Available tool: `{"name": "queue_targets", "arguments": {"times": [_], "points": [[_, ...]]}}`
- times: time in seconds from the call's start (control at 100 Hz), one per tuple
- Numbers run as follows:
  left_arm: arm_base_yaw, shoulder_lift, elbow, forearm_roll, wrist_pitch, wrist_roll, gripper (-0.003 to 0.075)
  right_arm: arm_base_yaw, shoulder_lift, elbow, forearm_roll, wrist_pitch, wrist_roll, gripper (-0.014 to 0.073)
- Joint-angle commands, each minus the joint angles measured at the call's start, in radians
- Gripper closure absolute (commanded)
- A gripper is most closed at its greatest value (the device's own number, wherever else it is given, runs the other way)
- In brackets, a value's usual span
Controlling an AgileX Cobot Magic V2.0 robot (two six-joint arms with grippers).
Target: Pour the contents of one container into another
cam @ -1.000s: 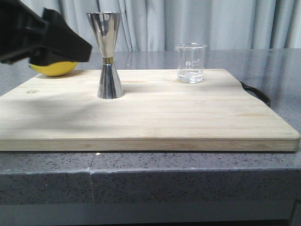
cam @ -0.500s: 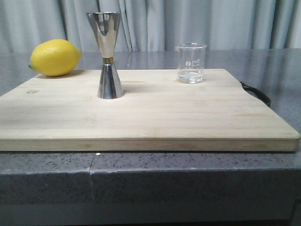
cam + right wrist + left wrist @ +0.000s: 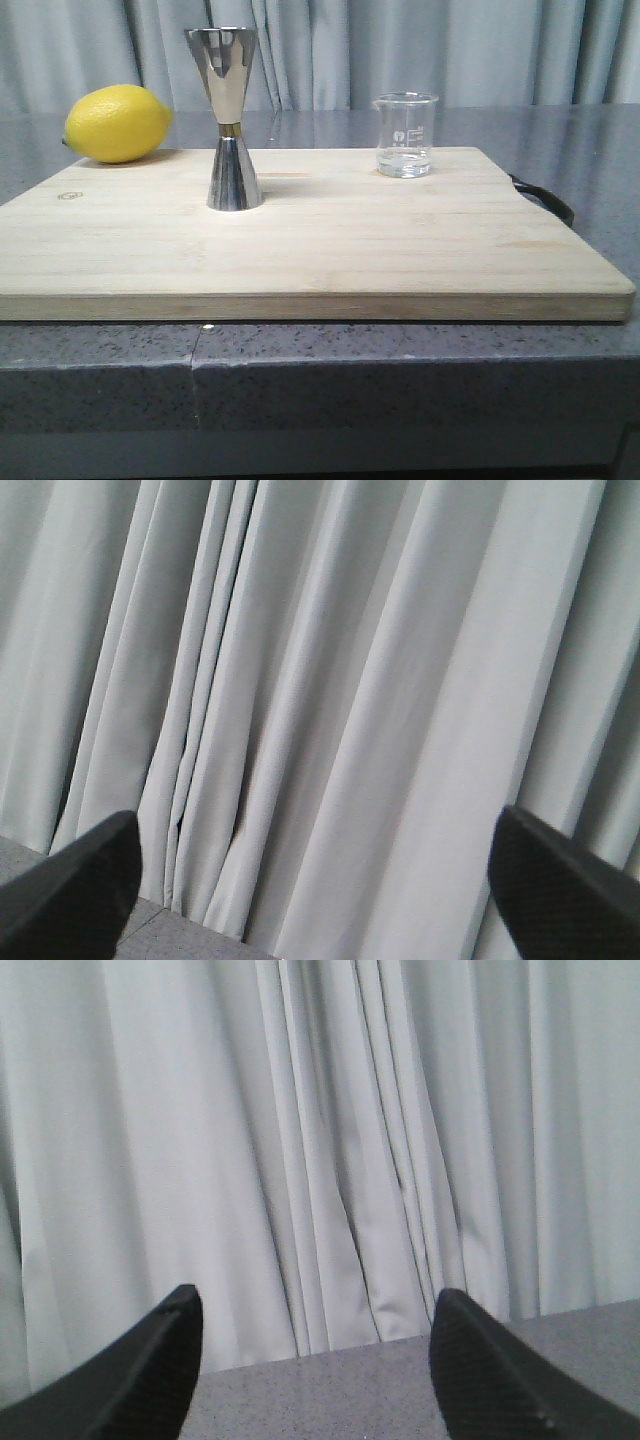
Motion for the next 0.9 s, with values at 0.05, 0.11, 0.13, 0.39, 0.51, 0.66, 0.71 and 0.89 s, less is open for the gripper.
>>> {"name": "queue_targets", "arguments": {"times": [0.05, 0.11, 0.13, 0.39, 0.51, 0.66, 0.71, 0.89], "points": [[0.002, -0.072, -0.037, 0.006, 0.022, -0.001, 0.0281, 0.004, -0.128, 0.077, 0.015, 0.011, -0.001, -0.0041], [0.002, -0.101, -0.037, 0.013, 0.065, -0.001, 0.0281, 0.004, -0.184, 0.128, 0.015, 0.011, 0.007, -0.0041], [0.002, -0.112, -0.037, 0.013, 0.078, -0.001, 0.0281, 0.004, -0.196, 0.144, 0.015, 0.011, 0.012, -0.0041], [0.002, -0.255, -0.002, 0.014, 0.225, -0.001, 0.0281, 0.004, -0.417, 0.34, 0.015, 0.035, 0.025, -0.0041], [0.002, -0.318, 0.069, 0.014, 0.218, -0.001, 0.0281, 0.004, -0.498, 0.428, 0.015, 0.041, 0.025, -0.0041], [0.002, -0.412, 0.197, 0.014, 0.18, -0.001, 0.0281, 0.004, -0.571, 0.528, 0.015, 0.05, 0.025, -0.0041], [0.002, -0.439, 0.245, 0.007, 0.175, -0.001, 0.0281, 0.004, -0.588, 0.558, 0.015, 0.052, 0.025, -0.0041], [0.002, -0.483, 0.363, -0.057, 0.171, -0.001, 0.0281, 0.004, -0.601, 0.646, 0.015, 0.051, 0.025, -0.0041]]}}
